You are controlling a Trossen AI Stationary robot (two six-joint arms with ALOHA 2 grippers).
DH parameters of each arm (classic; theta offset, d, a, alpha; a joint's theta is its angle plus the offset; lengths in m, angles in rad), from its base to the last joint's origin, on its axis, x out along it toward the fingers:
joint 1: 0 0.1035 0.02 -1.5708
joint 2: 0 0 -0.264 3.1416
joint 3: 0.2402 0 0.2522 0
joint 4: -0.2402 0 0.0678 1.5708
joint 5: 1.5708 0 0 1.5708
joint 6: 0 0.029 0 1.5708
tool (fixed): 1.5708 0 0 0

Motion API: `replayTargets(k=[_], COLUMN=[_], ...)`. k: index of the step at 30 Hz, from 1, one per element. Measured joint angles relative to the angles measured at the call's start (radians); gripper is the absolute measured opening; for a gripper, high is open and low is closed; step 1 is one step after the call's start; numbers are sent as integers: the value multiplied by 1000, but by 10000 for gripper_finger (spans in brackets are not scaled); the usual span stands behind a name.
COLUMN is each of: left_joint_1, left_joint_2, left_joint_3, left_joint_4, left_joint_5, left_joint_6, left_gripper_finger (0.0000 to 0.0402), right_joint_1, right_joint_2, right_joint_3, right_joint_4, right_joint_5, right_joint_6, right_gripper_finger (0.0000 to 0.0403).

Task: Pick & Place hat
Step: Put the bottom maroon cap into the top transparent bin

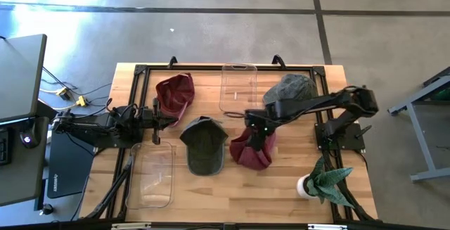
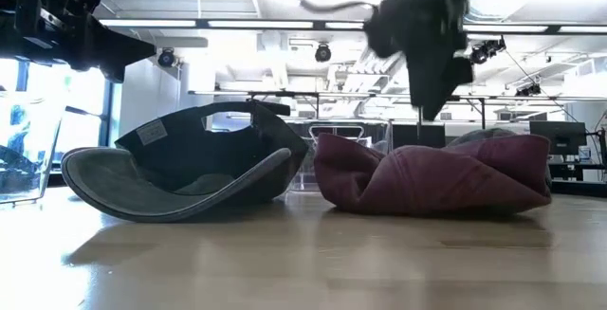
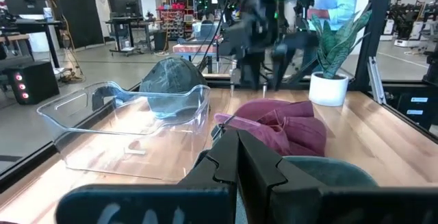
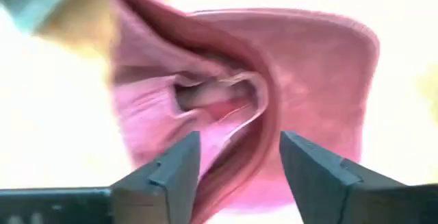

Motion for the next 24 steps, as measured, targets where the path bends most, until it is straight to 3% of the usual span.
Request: replayTargets(k=[4,9,12,18,24], left_joint_1=[0,0,0,0,0], left_joint_2=[0,0,0,0,0], left_joint_3=[0,0,0,0,0], left_joint_4=[0,0,-1,-1,-1], left_joint_5=[0,0,-1,-1,0], left_joint_6=[0,5,6,7,5], left_gripper_finger=[1,1,1,1,1], right_joint_1=[71,131,130,152,161], right_joint_2=[-25,86,163,264,173], right_joint_3=[0,0,-1,-3,6], right_joint_4=[105,153,57,-261,-264], right_joint_5=[-90,-88,-133,-130,-123], right_joint_6=[54,140,188,284,229], right_gripper_finger=[185,66,11,28,6])
